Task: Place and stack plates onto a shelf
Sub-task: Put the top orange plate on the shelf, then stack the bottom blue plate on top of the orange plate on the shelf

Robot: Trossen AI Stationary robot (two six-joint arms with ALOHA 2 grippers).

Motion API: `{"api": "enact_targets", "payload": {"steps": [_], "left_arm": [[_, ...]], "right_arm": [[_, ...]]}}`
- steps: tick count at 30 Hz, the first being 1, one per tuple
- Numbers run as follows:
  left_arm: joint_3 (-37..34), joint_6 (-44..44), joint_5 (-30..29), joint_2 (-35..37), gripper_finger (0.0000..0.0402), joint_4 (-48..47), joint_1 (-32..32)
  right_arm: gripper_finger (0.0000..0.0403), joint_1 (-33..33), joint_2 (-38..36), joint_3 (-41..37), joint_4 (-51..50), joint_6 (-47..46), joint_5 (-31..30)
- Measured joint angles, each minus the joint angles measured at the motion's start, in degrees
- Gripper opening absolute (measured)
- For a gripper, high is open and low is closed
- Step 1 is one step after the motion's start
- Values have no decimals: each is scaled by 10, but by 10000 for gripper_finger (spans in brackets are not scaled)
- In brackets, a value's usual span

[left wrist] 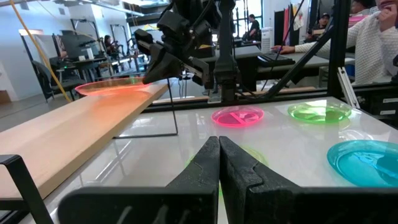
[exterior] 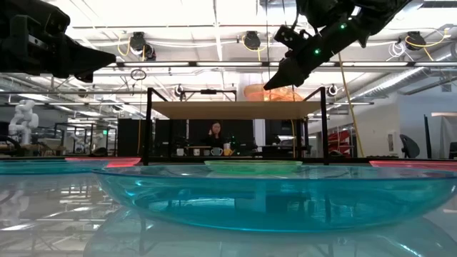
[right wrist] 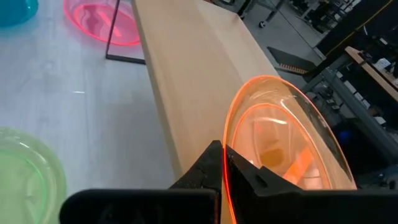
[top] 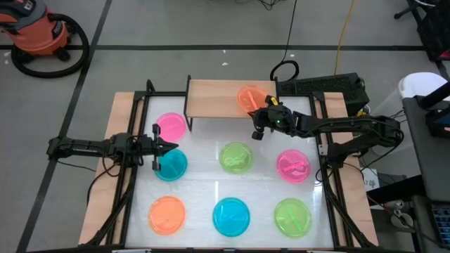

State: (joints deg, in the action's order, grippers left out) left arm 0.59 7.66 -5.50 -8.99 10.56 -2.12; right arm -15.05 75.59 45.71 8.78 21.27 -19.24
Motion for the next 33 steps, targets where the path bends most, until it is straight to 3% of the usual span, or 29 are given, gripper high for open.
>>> {"api": "enact_targets", "payload": {"steps": [16, 23, 33], "left_arm": [[0, 0, 0, 0, 4, 0, 0], [0, 0, 0, 0, 4, 0, 0], [0, 0, 0, 0, 4, 0, 0]], "right_arm": [[109, 0, 0, 0, 1, -11, -1], [115, 18, -18, 0, 13, -24, -1], [105, 72, -102, -1, -19, -36, -1]]}}
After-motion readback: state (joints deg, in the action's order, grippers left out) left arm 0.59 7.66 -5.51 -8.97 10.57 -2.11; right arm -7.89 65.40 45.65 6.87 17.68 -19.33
